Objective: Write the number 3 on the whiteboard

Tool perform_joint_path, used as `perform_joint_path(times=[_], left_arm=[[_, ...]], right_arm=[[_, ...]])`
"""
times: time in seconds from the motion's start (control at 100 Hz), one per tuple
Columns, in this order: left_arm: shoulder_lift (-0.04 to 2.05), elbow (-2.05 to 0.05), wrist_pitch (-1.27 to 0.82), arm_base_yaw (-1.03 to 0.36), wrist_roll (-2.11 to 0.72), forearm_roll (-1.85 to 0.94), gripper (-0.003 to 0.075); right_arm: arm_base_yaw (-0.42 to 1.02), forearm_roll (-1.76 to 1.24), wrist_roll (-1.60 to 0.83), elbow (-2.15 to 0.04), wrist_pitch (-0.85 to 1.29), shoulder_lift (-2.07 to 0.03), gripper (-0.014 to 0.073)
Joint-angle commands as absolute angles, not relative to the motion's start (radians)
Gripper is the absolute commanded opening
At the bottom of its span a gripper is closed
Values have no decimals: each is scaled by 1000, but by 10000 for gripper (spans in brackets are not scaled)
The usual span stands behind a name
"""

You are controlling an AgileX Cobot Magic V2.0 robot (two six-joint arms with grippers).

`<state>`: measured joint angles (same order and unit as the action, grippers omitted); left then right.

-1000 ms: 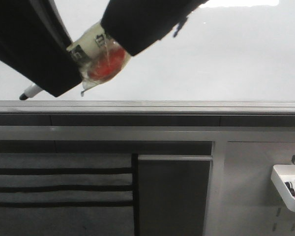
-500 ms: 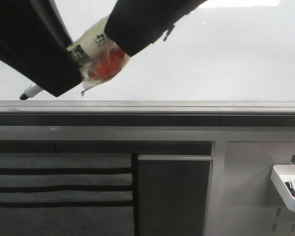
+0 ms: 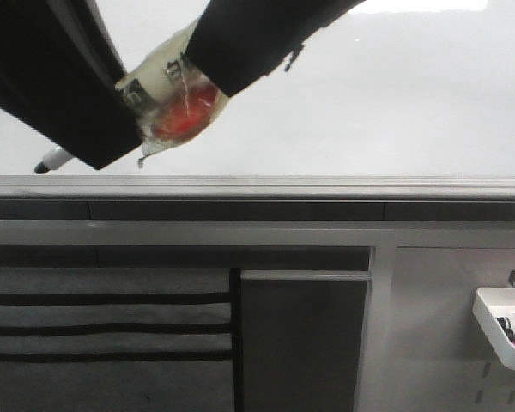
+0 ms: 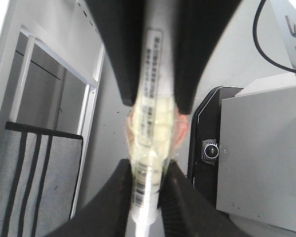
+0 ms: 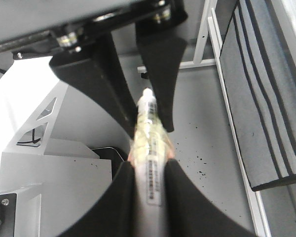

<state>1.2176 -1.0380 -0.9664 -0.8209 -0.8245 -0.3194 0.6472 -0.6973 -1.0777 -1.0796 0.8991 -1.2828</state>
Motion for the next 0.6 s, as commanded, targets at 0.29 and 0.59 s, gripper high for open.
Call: perform_joint_path(times=[0.29,0.59], left_arm=[[1107,-1072,-835,-831,-730,-235,429],[934,-1025,-822,-667,-546,-215,429]], right_arm=[[645,-612,-1008,-1114,797,-1212,-39],[497,-384,-631,-1092,768,-1015,-39]])
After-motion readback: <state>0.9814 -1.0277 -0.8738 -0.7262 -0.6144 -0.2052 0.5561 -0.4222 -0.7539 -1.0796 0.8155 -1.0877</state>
